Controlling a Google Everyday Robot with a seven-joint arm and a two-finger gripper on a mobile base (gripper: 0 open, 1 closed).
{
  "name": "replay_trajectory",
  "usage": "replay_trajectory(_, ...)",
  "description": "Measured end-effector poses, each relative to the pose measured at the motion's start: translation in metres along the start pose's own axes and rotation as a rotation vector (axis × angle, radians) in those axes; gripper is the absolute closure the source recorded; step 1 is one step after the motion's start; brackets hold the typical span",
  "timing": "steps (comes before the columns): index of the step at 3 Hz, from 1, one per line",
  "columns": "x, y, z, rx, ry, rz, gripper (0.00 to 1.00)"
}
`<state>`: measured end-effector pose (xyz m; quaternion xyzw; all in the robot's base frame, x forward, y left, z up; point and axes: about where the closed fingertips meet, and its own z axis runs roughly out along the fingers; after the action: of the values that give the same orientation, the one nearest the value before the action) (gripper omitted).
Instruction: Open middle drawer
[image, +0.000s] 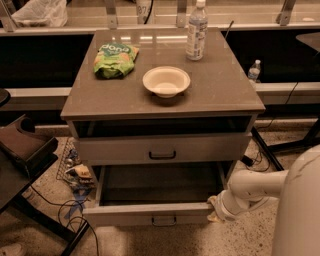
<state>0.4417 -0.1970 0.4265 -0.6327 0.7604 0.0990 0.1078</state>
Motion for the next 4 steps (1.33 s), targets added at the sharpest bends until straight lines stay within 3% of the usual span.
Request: replay_trajectory(4, -0.0014, 0.0003, -0.0052, 0.0, 0.0, 0.0, 1.0)
